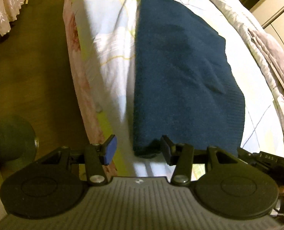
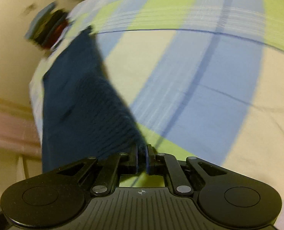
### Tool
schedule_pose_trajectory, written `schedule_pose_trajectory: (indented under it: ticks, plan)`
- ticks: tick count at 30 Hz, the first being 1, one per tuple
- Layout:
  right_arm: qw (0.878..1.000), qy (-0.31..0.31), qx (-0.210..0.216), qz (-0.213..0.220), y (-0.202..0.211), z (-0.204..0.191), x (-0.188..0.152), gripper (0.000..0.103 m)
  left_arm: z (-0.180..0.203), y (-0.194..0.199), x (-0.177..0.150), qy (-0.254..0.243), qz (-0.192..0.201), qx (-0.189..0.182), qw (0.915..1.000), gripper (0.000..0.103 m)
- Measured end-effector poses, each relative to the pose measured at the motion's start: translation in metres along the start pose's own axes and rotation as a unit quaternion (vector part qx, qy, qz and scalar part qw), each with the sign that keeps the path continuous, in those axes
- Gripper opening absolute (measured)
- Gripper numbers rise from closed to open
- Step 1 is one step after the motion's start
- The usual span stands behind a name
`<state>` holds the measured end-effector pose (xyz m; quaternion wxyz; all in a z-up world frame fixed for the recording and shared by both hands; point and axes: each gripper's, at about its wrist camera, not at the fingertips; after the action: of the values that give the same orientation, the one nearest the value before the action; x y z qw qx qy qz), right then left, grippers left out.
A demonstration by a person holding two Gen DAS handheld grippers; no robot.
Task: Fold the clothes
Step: 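Grasp the sweater end with both grippers, then lift the sweater end with both grippers and fold it over the body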
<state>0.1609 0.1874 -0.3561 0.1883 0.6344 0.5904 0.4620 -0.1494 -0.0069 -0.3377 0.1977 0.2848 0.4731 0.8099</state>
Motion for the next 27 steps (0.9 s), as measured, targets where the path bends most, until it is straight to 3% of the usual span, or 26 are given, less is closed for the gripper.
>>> schedule_pose_trajectory:
  ticks: [2, 5, 6, 10, 16, 20, 24, 27]
  plan:
    - [0.999, 0.037, -0.003, -0.023, 0.001, -0.004, 0.008, 0.01, -0.002, -0.003, 0.006, 0.005, 0.001, -0.006, 1.0, 0.045]
    - [0.998, 0.04, 0.012, -0.036, 0.009, 0.005, 0.024, 0.054, -0.007, -0.009, 0.016, 0.017, 0.005, -0.023, 0.9996, 0.046]
    - [0.999, 0.033, 0.027, -0.031, 0.011, 0.011, 0.029, 0.056, -0.009, -0.011, 0.02, 0.025, 0.007, -0.034, 0.9991, 0.046]
    - [0.996, 0.001, 0.093, -0.018, 0.013, 0.032, 0.051, 0.057, -0.018, -0.029, 0.039, 0.05, 0.016, -0.078, 0.9955, 0.047]
    - [0.985, 0.005, 0.162, -0.052, -0.037, 0.039, 0.076, 0.057, -0.027, -0.063, 0.066, 0.057, 0.009, -0.148, 0.9873, 0.046]
    - [0.972, -0.004, 0.222, -0.07, -0.059, 0.044, 0.088, 0.056, -0.039, -0.078, 0.069, 0.072, -0.037, -0.218, 0.9727, 0.043]
    - [0.958, 0.015, 0.257, -0.125, -0.068, 0.044, 0.082, 0.056, -0.053, -0.088, 0.049, 0.072, -0.099, -0.24, 0.9631, 0.035]
    - [0.951, 0.014, 0.269, -0.149, -0.071, 0.045, 0.078, 0.056, -0.062, -0.093, 0.036, 0.091, -0.122, -0.265, 0.9522, 0.033]
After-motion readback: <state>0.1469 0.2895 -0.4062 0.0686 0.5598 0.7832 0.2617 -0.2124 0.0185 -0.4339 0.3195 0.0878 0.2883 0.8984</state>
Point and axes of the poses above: each gripper's, at about its wrist camera, not at the fingertips, and y roughly against the way its jaws point, z to its right, x to its top, and after that the axes turned 9 degrees about y, right-handed
